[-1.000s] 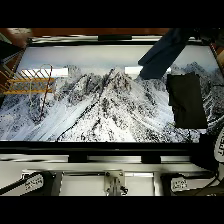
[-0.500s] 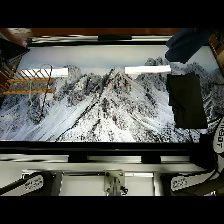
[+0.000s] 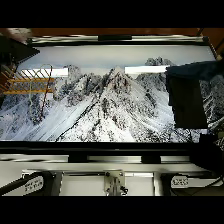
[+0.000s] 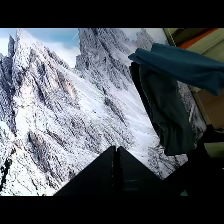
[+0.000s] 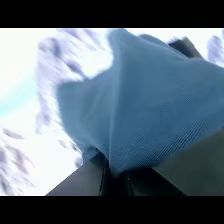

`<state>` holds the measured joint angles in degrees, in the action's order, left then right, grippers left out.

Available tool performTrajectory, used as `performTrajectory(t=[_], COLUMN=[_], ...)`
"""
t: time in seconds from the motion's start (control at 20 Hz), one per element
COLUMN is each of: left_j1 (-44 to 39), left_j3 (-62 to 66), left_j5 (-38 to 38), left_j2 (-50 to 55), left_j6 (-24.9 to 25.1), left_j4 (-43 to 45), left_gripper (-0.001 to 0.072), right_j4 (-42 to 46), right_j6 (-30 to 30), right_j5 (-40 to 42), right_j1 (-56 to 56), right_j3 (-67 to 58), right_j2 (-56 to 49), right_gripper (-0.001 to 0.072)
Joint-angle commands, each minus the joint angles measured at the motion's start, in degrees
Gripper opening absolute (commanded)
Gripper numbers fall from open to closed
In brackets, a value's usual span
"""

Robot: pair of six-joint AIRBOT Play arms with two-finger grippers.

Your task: Fold the shirts.

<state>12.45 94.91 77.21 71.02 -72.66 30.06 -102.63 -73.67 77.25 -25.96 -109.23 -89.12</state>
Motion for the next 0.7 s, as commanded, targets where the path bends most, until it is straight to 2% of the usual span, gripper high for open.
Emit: performTrajectory(t=[0.0,0.1,0.35,0.55,0.6,0.65], left_j1=[-1.16,-1.6,-2.12,-2.12,-2.12,-2.12], left_j3=[0.02,0.02,0.02,0.02,0.02,0.02], left_j5=[-0.04,-0.02,-0.02,-0.04,-0.04,-0.04], left_j2=[0.04,0.02,0.04,0.28,0.44,0.52], left_j6=[2.19,2.67,3.23,3.23,3.21,3.21], left_j4=[0.02,0.02,0.02,0.02,0.02,0.02], left_gripper=[0.0029,0.003,0.003,0.003,0.0029,0.003], right_j4=[7.13,7.15,7.32,10.99,12.5,14.38], right_j6=[2.82,3.63,5.66,6.23,6.32,4.55], right_j5=[19.82,22.16,19.41,17.62,16.9,16.98], right_j1=[-0.66,0.28,3.28,3.67,3.67,3.5], right_j3=[0.76,4.15,17.27,23.5,23.71,23.69], right_j2=[0.98,0.96,0.96,0.96,0.96,1.22], right_gripper=[0.0067,0.0067,0.0067,0.0076,0.0185,0.0499])
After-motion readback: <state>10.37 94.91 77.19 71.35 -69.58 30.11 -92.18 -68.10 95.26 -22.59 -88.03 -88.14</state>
